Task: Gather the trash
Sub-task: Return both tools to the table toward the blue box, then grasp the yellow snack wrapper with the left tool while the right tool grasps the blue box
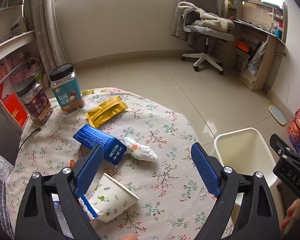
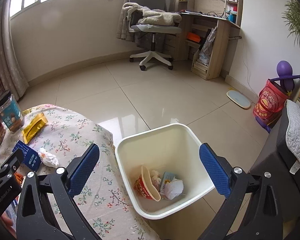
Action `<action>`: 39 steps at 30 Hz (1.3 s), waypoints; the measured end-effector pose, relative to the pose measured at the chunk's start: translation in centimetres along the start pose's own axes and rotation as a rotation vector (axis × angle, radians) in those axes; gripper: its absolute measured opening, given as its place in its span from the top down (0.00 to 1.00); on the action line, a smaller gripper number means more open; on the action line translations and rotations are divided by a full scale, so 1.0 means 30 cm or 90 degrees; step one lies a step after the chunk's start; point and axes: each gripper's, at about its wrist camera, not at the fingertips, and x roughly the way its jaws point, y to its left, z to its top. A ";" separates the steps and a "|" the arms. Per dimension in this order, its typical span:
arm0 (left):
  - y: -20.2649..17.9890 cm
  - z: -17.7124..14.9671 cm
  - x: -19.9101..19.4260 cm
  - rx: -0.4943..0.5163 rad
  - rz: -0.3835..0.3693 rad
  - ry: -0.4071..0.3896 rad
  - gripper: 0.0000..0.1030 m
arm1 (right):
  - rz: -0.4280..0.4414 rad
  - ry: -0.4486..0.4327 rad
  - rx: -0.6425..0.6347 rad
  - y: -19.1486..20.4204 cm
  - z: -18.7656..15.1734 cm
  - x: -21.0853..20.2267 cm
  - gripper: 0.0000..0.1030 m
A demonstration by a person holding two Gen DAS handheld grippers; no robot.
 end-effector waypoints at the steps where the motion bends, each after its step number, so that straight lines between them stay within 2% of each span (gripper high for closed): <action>1: 0.022 -0.002 0.002 -0.006 0.006 0.001 0.16 | 0.003 -0.001 -0.008 0.023 -0.001 0.001 0.07; 16: 0.301 -0.028 0.024 -0.076 0.077 0.028 0.16 | 0.068 0.014 -0.080 0.329 -0.004 0.021 0.07; 22: 0.430 -0.053 0.028 -0.106 0.113 0.039 0.16 | 0.110 0.036 -0.128 0.470 -0.018 0.044 0.07; 30: 0.664 -0.074 0.037 -0.172 0.164 0.059 0.16 | 0.184 0.092 -0.254 0.722 -0.044 0.111 0.07; 35: 0.773 -0.070 0.042 -0.200 0.180 0.074 0.16 | 0.233 0.143 -0.333 0.857 -0.055 0.176 0.07; 39: 0.844 -0.061 0.051 -0.223 0.179 0.087 0.16 | 0.269 0.185 -0.426 0.991 -0.069 0.238 0.07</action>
